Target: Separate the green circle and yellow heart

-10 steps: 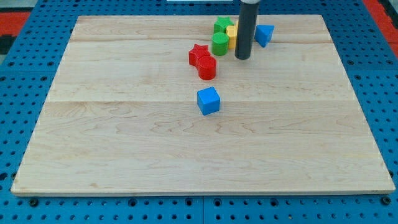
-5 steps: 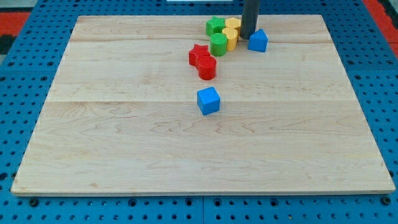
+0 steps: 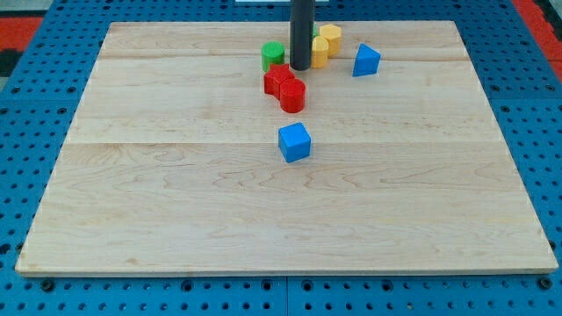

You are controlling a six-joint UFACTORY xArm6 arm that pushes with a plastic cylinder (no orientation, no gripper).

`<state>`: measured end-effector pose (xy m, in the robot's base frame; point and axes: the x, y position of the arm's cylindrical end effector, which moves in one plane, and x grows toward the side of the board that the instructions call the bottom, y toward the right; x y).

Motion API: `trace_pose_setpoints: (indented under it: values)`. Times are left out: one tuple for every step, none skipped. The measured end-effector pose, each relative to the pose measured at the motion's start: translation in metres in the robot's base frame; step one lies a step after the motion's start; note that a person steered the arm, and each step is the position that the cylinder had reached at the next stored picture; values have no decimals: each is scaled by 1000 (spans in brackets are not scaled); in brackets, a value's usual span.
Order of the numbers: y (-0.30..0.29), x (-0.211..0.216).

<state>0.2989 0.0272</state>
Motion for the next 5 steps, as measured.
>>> trace_pose_setpoints:
  values:
    - [13,5]
    - [18,0]
    - [-62,10]
    - [-112,10]
    - [-136,10]
